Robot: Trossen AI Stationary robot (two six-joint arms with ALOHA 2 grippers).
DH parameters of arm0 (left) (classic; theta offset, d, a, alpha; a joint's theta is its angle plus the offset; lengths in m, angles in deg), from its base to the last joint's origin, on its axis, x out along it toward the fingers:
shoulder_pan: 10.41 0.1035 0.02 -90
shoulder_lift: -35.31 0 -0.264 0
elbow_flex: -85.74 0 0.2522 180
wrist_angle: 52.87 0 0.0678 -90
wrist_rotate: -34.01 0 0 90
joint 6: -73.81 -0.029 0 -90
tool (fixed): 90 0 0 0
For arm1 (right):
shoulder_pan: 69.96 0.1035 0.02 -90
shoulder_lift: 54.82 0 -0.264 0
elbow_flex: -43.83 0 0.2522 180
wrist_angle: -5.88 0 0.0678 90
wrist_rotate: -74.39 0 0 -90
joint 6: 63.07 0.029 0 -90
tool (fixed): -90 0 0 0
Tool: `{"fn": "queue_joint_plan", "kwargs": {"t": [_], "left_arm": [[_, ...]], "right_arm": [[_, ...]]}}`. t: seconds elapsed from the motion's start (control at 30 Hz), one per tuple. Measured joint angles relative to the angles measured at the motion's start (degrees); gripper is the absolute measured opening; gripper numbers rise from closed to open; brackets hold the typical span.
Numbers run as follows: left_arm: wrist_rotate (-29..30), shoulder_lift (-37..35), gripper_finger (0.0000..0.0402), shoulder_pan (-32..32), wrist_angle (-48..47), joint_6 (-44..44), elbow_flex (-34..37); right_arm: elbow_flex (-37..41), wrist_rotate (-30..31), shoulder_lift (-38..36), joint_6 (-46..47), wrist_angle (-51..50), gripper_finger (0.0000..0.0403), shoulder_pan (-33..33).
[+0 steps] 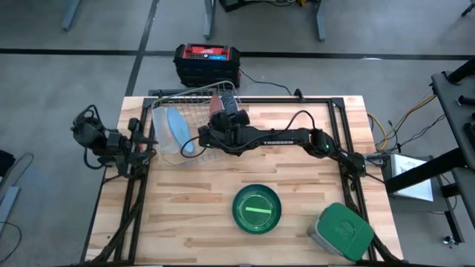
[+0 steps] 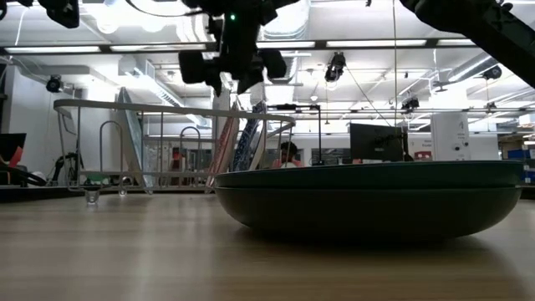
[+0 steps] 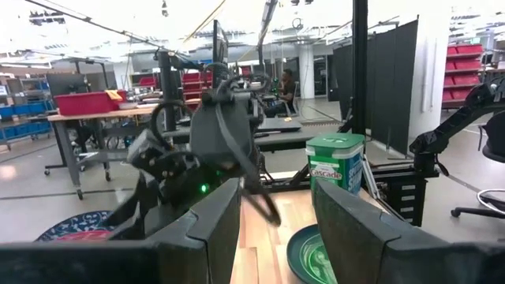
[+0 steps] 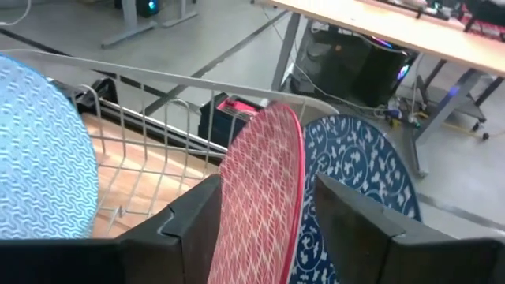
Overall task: Sort dishes
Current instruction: Adjust the dish rack
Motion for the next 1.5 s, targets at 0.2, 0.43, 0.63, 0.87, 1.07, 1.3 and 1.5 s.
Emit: {"fn": "queue_joint_plan", "kwargs": {"t": [0.2,0.43,0.63,0.87,1.07,1.3,1.5], "left_arm": [[0.01,2.46,0.0152,0.01,0.27,1.47,0.42],[0.1,12.71,0.0152,-0.02,5.02,1.47,0.42],[1.45,22.58,0.0152,-0.02,4.05,2.9,-0.24],[-1.58,30.62,0.0152,-0.02,-11.78,19.42,-3.97],[-3.61,38.51,0.0152,0.07,-16.39,31.23,-5.6],[-1.18,44.63,0.0152,0.16,-22.29,41.76,-5.17],[3.16,46.06,0.0152,0.84,-30.49,54.85,-4.67]], "right_arm": [[-3.94,0.0,-0.29,-1.29,-7.2,0.0201,1.18],[-4.12,-7.66,-4.53,-0.68,-19.07,0.0177,3.72],[-4.02,-12.83,-6.05,-4.17,-29.57,0.0127,6.28],[-4.02,-13.05,-6.77,-3.16,-36.25,0.0038,11.38],[-4.02,-12.81,-6.84,-1.08,-36.44,0.0007,12.78],[-3.99,-11.43,-6.84,0.8,-36.86,0.0002,12.69],[-3.99,-11.39,-6.84,1.37,-36.84,0.0001,12.69]]}}
